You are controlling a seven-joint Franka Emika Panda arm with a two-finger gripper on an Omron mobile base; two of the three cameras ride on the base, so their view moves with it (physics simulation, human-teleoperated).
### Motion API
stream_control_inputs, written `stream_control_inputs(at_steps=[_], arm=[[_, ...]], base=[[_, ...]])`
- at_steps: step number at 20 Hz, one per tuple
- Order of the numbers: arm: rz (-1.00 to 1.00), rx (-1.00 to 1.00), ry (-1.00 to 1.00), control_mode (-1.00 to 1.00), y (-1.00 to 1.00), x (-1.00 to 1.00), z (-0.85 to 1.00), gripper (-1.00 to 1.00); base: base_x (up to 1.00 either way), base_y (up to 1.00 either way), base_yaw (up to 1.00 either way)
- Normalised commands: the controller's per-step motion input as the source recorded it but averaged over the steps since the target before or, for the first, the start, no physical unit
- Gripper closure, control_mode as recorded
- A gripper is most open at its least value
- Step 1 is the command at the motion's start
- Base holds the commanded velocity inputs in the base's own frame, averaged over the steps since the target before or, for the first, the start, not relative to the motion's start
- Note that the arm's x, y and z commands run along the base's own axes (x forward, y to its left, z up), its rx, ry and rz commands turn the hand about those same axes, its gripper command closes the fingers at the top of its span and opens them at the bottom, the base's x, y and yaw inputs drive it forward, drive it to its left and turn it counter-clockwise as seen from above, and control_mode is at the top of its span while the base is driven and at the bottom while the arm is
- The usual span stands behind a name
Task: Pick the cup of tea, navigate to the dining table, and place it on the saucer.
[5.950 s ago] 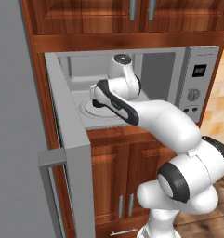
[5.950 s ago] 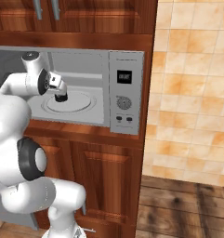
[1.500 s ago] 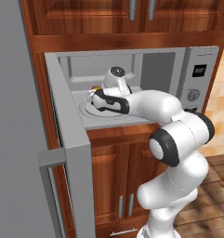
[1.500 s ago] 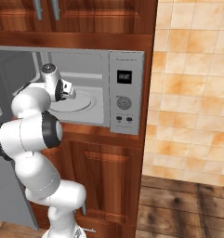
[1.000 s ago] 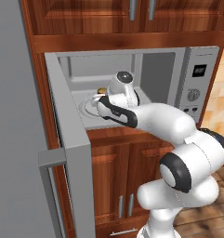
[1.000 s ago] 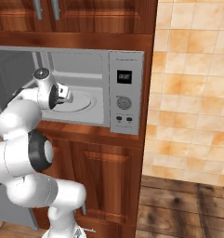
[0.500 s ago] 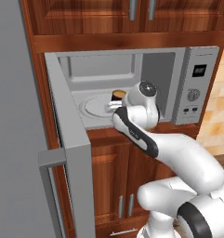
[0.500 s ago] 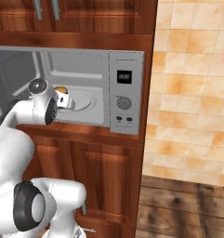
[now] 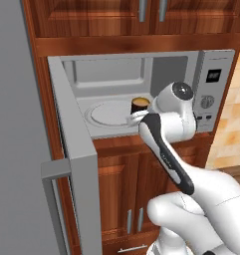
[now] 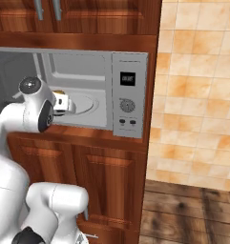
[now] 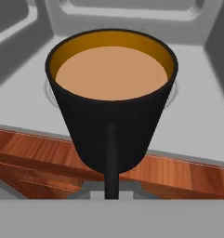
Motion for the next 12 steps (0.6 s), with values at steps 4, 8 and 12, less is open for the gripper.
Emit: stream_control_inputs(at_steps=[4, 8, 12], arm=[[0.06, -0.11, -0.01, -1.0, -0.28, -0.99, 0.01, 1.0], [0.0, -0.01, -0.1, -1.0, -0.2, -1.0, 0.11, 1.0], [0.0, 0.0, -0.1, -1.0, -0.17, -0.82, 0.2, 1.0]], base=[[0.0, 0.0, 0.0], [0.0, 0.0, 0.0], [0.0, 0.0, 0.0]])
